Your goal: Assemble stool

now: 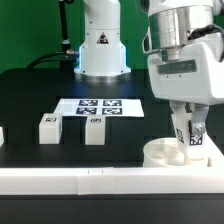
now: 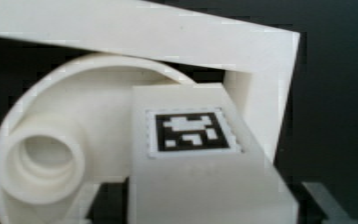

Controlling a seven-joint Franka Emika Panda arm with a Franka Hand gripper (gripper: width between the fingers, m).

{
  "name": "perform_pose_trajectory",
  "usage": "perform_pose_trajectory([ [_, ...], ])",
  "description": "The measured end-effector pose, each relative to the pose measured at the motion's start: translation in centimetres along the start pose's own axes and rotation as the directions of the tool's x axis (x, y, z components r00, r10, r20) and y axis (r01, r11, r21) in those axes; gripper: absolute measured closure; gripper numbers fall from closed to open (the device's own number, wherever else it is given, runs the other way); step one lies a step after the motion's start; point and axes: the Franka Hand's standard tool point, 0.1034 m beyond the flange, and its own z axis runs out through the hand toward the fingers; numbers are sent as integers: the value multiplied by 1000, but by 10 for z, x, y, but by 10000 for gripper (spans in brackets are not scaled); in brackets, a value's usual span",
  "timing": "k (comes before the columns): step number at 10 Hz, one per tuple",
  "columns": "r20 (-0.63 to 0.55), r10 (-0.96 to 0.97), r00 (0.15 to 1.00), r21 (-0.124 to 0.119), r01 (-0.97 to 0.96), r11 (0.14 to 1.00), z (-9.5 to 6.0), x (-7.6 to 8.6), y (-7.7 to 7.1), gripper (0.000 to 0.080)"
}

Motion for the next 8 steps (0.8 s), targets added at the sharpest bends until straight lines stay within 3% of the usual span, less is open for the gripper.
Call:
perform_pose_trajectory([
  [3,23,358,934,-32,-357,934,3,-13,4,451],
  [4,23,359,933,-32,-358,933,3,-13,5,454],
  [5,24,349,937,-32,-348,937,3,-13,5,339],
  [6,26,292,956,-29,-291,956,2,-12,4,339],
  [7,35,235,971,-16,-234,972,-5,-10,-1,218],
  [8,44,218,975,-3,-218,976,-13,-9,-5,164],
])
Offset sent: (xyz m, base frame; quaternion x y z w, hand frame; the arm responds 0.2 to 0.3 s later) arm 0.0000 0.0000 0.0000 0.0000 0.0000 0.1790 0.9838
